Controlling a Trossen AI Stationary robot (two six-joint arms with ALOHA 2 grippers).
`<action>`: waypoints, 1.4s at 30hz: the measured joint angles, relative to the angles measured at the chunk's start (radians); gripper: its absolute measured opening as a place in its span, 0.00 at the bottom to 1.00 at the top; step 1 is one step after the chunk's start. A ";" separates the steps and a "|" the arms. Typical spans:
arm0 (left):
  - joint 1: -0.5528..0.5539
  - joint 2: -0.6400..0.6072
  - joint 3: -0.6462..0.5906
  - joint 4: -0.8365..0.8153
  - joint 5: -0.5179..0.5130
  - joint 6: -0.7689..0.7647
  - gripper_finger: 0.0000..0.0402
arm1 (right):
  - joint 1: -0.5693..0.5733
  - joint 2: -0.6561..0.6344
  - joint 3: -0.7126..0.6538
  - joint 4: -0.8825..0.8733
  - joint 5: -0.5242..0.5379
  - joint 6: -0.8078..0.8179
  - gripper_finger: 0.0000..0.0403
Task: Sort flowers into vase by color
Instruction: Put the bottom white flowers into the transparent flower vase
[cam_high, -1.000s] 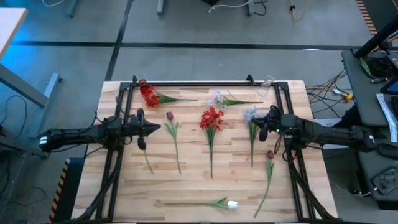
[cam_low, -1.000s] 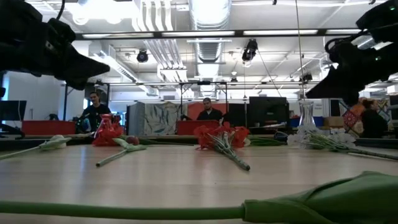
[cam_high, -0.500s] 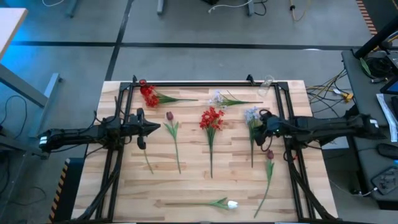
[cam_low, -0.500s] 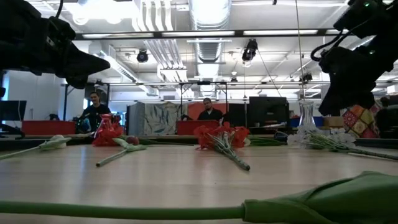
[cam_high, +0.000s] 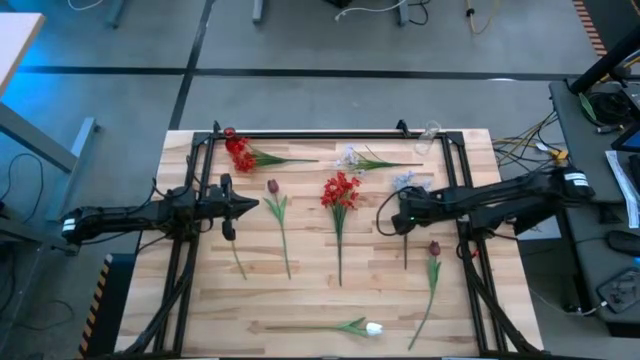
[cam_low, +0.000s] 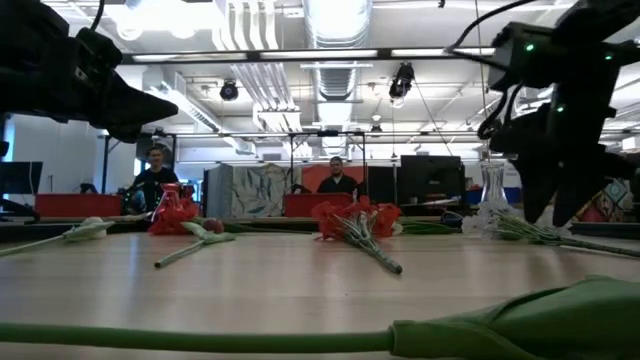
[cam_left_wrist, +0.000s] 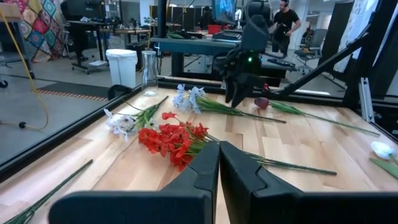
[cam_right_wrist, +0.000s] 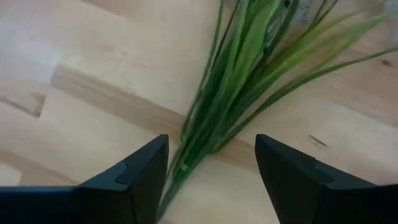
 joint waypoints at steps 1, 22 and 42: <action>0.000 0.000 0.000 0.000 0.000 0.000 0.00 | 0.000 0.025 0.010 0.000 -0.002 0.006 0.59; 0.000 0.018 0.000 0.021 0.002 -0.045 0.00 | -0.035 0.303 0.144 0.009 -0.100 -0.013 0.37; -0.001 0.019 -0.002 0.081 0.010 -0.113 0.00 | -0.034 0.128 0.139 0.111 0.140 -0.255 0.08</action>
